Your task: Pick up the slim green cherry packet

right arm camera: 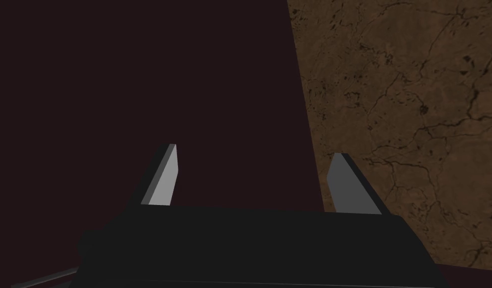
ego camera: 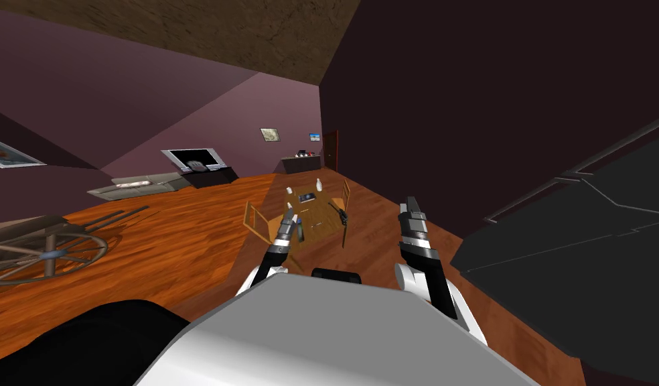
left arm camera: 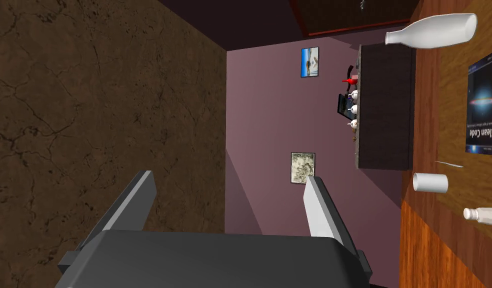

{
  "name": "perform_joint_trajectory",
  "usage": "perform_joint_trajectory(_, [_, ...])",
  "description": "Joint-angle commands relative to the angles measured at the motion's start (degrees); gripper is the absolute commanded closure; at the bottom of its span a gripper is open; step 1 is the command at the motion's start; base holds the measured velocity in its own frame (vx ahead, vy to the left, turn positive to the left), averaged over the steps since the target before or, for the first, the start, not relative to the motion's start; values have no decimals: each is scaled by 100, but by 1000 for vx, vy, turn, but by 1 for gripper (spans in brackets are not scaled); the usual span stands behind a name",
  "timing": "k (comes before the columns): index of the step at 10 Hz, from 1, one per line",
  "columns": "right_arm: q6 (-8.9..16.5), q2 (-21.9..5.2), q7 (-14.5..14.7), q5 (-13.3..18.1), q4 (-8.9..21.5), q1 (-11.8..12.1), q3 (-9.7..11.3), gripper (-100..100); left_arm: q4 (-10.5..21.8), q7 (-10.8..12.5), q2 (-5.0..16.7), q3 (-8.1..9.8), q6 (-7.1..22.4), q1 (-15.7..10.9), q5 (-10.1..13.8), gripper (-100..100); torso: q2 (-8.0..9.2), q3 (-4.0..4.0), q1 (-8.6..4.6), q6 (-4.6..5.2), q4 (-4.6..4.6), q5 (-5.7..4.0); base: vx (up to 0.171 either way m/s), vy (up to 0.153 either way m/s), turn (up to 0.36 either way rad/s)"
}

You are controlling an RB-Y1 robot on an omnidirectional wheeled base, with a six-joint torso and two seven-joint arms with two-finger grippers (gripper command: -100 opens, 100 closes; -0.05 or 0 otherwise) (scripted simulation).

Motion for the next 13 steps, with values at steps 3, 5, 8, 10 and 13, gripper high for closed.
perform_joint_trajectory(3, [0, 0, 0, 0, 0, 0, 0, 0, 421, 297, 363, -315, -191, 419, 75, -100, 3, 2, -2, 1, 1, 0, -109, 6, -32])
perform_joint_trajectory(5, [0, 0, 0, 0, 0, 1, 0, 0, 794, 606, 696, -558, -287, 737, 167, -100, -18, -10, 1, 1, -4, 0, -77, 10, -61])
perform_joint_trajectory(8, [0, 0, 0, 0, 0, 1, 0, 0, 1209, 962, 1127, -832, -373, 1043, 265, -100, -13, -7, 3, 0, -2, 0, -88, 9, -77])
perform_joint_trajectory(10, [0, 0, 0, 0, 0, 1, 0, 0, 1372, 1155, 1360, -979, -408, 1185, 315, -100, -23, -12, -1, 1, -3, 0, -56, -3, -73])
perform_joint_trajectory(13, [0, 0, 0, 0, 0, 1, 0, 0, 1897, 1533, 1770, -1291, -461, 1436, 415, -100, -27, -15, 0, 1, -5, 0, -58, -1, -128])
